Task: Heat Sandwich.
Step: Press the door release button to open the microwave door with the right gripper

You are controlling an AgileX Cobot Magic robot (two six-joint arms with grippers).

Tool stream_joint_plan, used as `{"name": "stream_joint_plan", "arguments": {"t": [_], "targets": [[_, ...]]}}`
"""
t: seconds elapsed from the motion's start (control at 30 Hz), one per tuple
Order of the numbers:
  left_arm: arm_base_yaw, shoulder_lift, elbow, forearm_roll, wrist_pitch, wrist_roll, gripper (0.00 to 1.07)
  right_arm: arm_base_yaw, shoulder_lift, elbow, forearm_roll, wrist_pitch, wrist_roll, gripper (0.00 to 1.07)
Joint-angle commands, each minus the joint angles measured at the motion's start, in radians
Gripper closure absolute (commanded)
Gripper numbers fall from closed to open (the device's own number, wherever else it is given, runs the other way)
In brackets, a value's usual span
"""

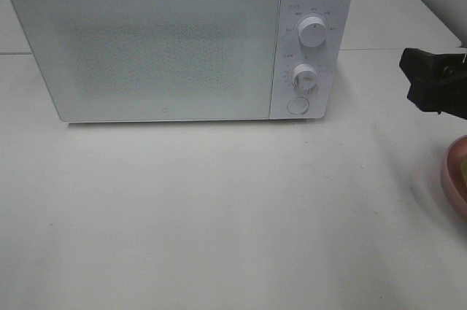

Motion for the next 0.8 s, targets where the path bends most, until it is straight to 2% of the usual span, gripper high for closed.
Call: {"name": "stream_joint_plan", "arguments": {"t": [0.03,0.13,0.37,0.43,0.53,0.57,0.73,0.8], "targets": [[0.003,-0.026,0.0,-0.006,-0.009,0.0,0.09,0.049,-0.005,0.011,0.104,-0.044,-0.099,0.31],[0.003,-0.026,0.0,-0.006,-0.009,0.0,0.09,0.076,0.006,0.011,0.129,-0.056,-0.128,0.31],[0.003,-0.026,0.0,-0.006,-0.009,0.0,0.09,0.168,0.165,0.011,0.159,-0.177,-0.132,0.31],[0.003,-0.026,0.0,-0.006,-0.009,0.0,0.09,0.23,0.229,0.011,0.213,-0.252,-0.132,0.31],[0.003,-0.026,0.0,-0.006,-0.009,0.0,0.09,0.272,0.275,0.01,0.262,-0.293,-0.135,0.31],[0.003,-0.026,0.0,-0.006,-0.009,0.0,0.09,0.31,0.321,0.01,0.321,-0.333,-0.142,0.31],[0.003,-0.026,0.0,-0.006,-0.009,0.0,0.09,0.391,0.417,0.008,0.455,-0.412,-0.155,0.31],[0.003,-0.026,0.0,-0.006,-0.009,0.0,0.09,0.408,0.434,0.008,0.47,-0.422,-0.155,0.31]]}}
